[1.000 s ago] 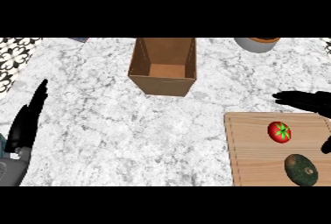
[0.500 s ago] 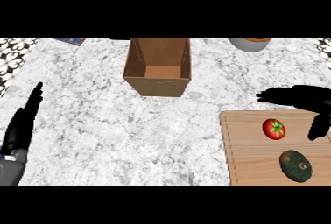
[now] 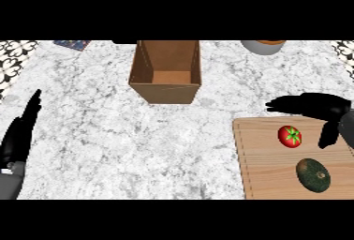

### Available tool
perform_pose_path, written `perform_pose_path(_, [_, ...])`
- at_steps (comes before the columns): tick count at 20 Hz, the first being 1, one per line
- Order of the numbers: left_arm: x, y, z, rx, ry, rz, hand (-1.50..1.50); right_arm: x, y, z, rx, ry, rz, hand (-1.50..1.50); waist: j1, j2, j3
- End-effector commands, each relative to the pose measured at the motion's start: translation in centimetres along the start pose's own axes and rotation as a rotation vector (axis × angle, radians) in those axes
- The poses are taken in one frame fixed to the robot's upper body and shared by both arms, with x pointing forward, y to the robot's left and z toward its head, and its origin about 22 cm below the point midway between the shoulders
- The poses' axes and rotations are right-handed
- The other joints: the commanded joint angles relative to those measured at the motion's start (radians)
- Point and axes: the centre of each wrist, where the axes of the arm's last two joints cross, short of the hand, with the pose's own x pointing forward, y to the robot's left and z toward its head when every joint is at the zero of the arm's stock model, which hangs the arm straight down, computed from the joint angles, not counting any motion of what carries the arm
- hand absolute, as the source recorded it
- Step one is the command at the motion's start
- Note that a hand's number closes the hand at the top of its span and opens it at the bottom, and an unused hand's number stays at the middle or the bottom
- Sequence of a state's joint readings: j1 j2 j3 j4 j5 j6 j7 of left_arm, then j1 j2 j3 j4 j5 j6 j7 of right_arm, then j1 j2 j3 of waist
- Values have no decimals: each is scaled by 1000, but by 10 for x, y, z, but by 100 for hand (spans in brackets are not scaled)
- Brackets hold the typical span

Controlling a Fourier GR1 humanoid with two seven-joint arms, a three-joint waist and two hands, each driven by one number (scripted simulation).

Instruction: Pick the tomato from the cutting board and place it in the cardboard box

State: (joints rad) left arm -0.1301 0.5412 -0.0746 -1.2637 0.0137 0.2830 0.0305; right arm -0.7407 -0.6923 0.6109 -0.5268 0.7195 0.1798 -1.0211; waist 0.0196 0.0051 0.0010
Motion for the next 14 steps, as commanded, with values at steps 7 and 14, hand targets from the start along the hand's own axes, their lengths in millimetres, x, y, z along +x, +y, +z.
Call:
perform_pose_path(7, [2,-5,4,5,6,-7,0,7,7,-17,32,-226,-75,-150,-8,-4,0])
perform_pose_path(14, [1,7,6,9,21,2,0,19,8,3,81,-233,-43,-150,-28,-9,-2])
